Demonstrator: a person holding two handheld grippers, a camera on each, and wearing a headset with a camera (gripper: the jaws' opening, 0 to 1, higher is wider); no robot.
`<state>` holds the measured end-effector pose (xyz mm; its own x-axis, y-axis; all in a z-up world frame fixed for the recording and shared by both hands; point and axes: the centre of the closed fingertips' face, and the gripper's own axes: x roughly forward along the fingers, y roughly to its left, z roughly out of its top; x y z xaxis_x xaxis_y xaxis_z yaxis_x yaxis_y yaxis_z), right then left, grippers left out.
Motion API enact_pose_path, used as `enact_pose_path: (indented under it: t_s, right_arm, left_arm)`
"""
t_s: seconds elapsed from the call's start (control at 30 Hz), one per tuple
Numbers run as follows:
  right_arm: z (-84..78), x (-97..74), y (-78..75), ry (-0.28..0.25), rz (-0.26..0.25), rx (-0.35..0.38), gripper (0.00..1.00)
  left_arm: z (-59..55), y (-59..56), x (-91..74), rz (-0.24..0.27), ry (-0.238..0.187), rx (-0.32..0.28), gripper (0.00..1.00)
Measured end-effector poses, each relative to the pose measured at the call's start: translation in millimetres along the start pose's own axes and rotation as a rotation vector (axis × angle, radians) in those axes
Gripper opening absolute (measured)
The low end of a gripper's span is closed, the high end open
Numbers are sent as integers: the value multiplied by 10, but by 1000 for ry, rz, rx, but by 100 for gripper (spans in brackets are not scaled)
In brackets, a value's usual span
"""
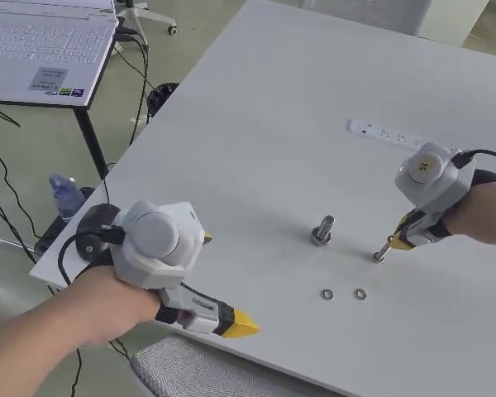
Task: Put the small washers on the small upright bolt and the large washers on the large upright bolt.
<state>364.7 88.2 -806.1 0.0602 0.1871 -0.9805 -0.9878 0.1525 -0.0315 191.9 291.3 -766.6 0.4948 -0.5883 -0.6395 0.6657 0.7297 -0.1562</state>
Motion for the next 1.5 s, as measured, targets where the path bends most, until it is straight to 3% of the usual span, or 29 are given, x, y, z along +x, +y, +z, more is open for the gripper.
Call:
enact_pose_path:
  t_s: [1.5]
  right_arm:
    - [-50, 240, -22, 19, 16, -2, 12]
  left_arm:
    - [-63, 43, 49, -15, 21, -12, 89]
